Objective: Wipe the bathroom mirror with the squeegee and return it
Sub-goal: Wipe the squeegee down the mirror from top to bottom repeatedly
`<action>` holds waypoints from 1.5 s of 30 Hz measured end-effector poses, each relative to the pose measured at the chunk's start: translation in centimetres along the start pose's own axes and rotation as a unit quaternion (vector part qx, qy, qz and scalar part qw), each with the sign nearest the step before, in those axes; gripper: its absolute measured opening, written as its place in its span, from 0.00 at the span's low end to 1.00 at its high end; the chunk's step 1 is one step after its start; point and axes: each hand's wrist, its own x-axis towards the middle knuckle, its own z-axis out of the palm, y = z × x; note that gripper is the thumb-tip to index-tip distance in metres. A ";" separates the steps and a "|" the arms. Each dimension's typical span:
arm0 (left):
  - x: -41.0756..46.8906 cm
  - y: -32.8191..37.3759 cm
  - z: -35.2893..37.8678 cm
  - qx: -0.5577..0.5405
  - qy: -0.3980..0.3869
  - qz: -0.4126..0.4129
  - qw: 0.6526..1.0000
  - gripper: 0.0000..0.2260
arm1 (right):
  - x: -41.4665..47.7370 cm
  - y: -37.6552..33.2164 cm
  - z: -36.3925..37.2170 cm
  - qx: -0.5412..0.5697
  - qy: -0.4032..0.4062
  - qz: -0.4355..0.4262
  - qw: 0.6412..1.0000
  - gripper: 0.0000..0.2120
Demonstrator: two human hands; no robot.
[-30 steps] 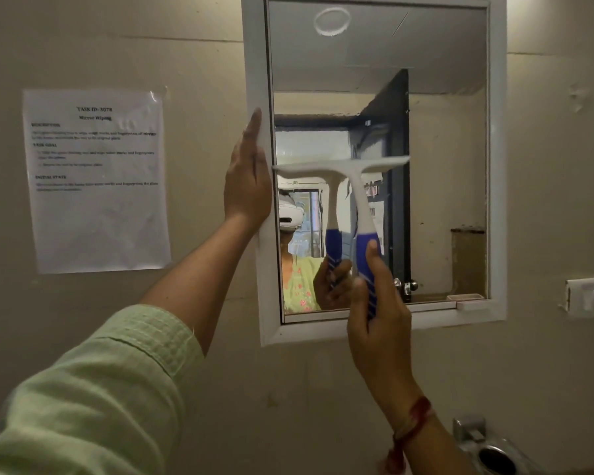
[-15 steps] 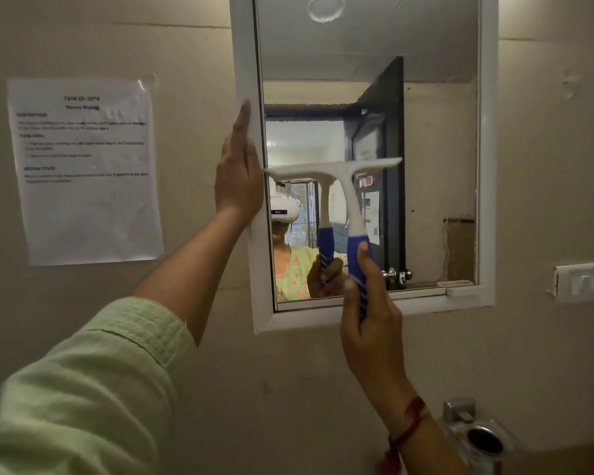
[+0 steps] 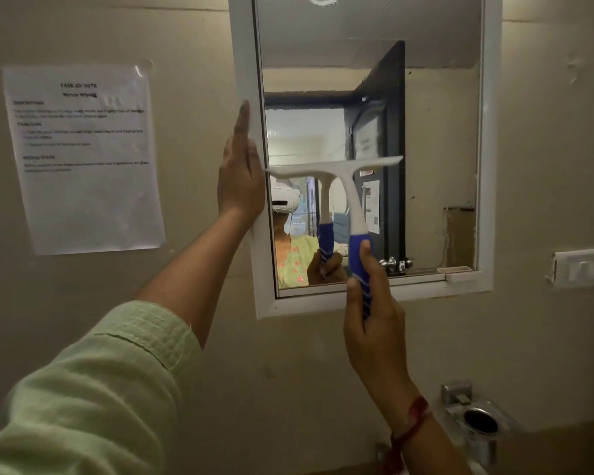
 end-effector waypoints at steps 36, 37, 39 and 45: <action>-1.6 0.1 0.2 0.013 0.017 -0.002 1.000 0.20 | -7.4 1.0 1.1 0.022 -0.016 0.054 0.998 0.24; -1.7 0.1 0.1 0.015 0.014 -0.004 1.000 0.20 | -8.5 1.1 1.1 0.019 -0.019 0.061 0.998 0.24; -1.8 0.0 0.1 0.017 0.011 -0.003 1.000 0.20 | -9.4 1.1 0.9 0.015 -0.014 0.067 0.998 0.25; -1.8 -0.1 0.2 0.026 0.011 0.007 1.000 0.20 | -5.7 0.6 0.0 0.032 -0.002 0.035 0.999 0.23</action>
